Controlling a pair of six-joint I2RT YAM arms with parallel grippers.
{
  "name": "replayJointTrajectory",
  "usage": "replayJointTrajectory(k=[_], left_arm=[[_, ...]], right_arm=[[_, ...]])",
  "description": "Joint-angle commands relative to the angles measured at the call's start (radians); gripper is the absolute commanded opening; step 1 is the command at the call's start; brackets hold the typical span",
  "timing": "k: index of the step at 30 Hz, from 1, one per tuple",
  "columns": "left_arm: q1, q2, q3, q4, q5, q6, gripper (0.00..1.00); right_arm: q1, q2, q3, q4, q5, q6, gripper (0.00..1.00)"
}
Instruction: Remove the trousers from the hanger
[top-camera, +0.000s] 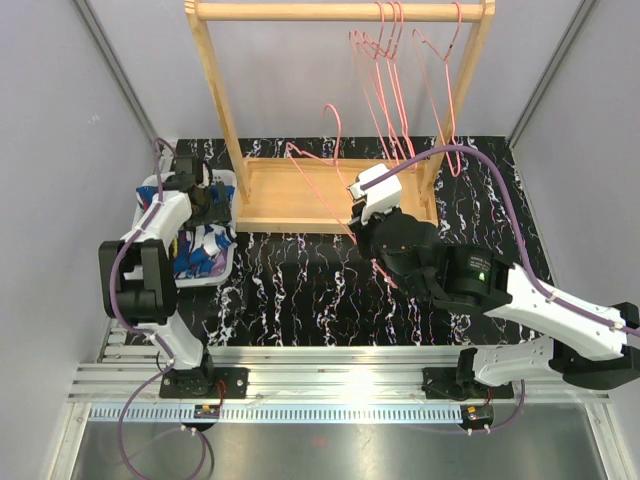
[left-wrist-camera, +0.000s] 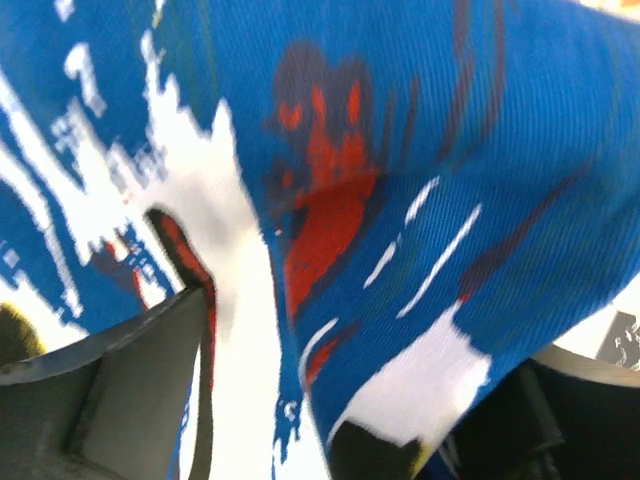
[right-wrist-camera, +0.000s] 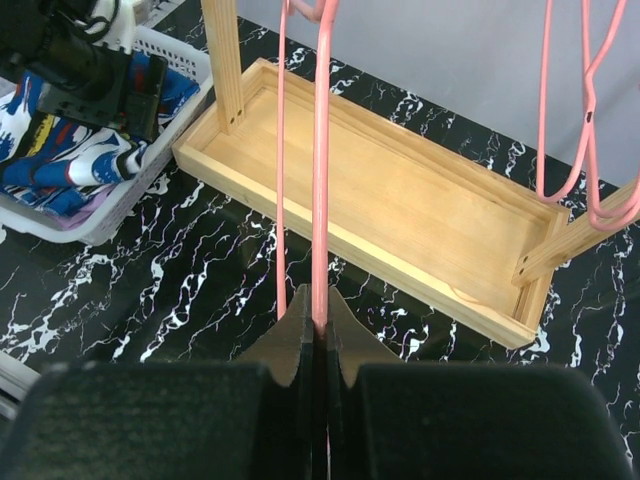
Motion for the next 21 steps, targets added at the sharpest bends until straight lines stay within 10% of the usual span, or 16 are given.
replayJointTrajectory(k=[1, 21], left_arm=[[-0.008, -0.168, 0.049, -0.128, -0.032, 0.016, 0.99], [-0.008, -0.925, -0.001, -0.272, 0.048, -0.07, 0.99]], right_arm=[[-0.029, 0.007, 0.026, 0.05, 0.022, -0.018, 0.0], [-0.228, 0.253, 0.28, 0.192, 0.068, -0.214, 0.0]])
